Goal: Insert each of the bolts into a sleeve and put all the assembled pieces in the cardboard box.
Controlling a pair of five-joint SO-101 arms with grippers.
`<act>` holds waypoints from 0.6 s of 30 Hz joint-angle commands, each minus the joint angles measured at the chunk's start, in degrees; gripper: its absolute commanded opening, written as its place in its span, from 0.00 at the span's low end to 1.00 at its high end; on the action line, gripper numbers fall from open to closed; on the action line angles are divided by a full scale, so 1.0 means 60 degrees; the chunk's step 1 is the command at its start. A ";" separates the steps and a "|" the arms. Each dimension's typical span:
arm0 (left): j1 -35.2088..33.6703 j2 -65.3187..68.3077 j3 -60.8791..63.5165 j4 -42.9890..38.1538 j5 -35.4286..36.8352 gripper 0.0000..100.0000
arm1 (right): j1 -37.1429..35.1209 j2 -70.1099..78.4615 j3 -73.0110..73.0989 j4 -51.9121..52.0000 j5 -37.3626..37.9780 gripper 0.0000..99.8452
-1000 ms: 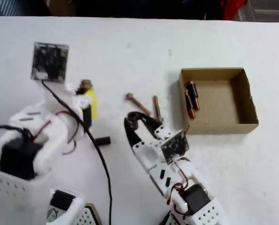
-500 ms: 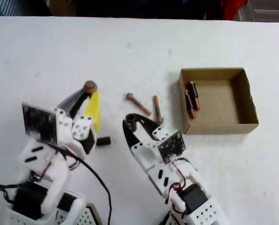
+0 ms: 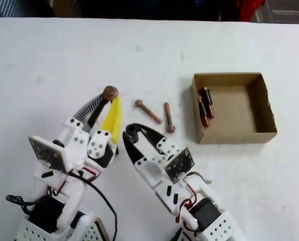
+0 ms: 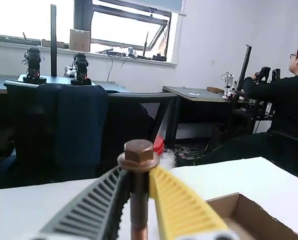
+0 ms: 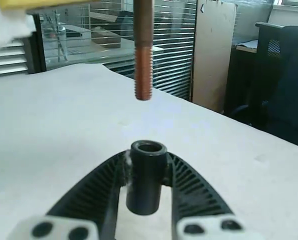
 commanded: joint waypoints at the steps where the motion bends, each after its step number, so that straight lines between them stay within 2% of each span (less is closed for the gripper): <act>1: 0.0139 -0.0139 -0.0044 -0.0425 0.0308 0.02 | -0.0110 -0.0051 0.0073 -0.0227 0.0161 0.02; 3: 0.0286 -0.0139 -0.0044 -0.0190 0.0718 0.02 | -0.0110 -0.0051 0.0073 -0.0227 0.0161 0.02; 13: 0.0462 -0.0139 0.0220 -0.0088 0.0689 0.02 | -0.0081 -0.0007 0.0073 -0.0198 0.0234 0.02; 18: 0.0462 -0.0168 -0.0059 0.0747 0.1114 0.02 | -0.0081 0.0007 0.0073 -0.0198 0.0234 0.02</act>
